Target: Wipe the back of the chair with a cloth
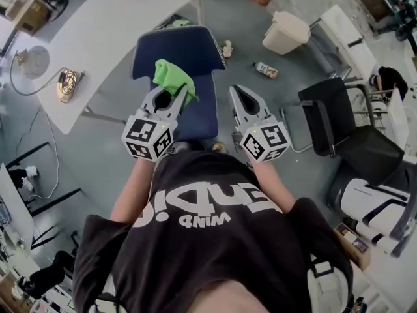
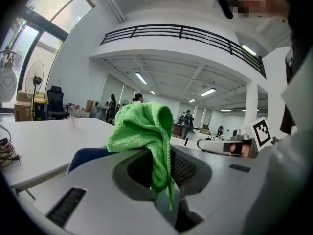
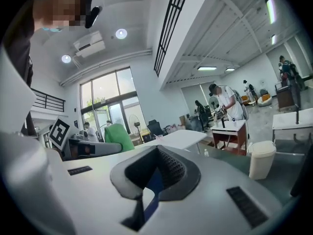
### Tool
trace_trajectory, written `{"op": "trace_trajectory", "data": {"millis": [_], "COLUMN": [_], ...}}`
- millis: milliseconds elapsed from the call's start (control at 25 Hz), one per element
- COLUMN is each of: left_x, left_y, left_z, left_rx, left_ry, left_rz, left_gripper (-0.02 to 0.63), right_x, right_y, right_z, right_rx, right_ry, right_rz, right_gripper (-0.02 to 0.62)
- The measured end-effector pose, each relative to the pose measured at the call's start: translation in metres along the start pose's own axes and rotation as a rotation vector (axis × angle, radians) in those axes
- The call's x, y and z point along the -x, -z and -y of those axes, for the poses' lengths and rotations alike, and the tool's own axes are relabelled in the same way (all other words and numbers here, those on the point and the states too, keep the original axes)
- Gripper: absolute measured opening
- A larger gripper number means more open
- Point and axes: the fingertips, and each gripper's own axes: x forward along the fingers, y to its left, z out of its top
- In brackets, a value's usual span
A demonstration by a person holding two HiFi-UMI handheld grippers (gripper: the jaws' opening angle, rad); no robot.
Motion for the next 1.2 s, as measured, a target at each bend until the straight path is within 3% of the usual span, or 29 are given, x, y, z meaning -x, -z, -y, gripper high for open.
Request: {"op": "trace_trajectory", "data": {"millis": [240, 520, 800, 1200], "left_x": [0.020, 0.024, 0.021, 0.019], "left_y": [-0.003, 0.006, 0.022, 0.031], "left_z": [0.002, -0.003, -0.017, -0.022], "left_rx": [-0.035, -0.081, -0.082, -0.040], "left_ry": [-0.008, -0.054, -0.113, -0.152], "left_rz": [0.072, 0.127, 0.118, 0.102], "left_gripper": [0.064, 0.066, 0.066, 0.065], "right_x": [0.024, 0.034, 0.036, 0.031], "right_y": [-0.002, 0.012, 0.025, 0.023], "right_z": [0.004, 0.027, 0.045, 0.038], "right_rx": [0.059, 0.056, 0.042, 0.072], "right_ry": [0.045, 0.118, 0.139, 0.104], "right_rz": [0.036, 0.042, 0.026, 0.026], "right_gripper": [-0.003, -0.003, -0.003, -0.003]}}
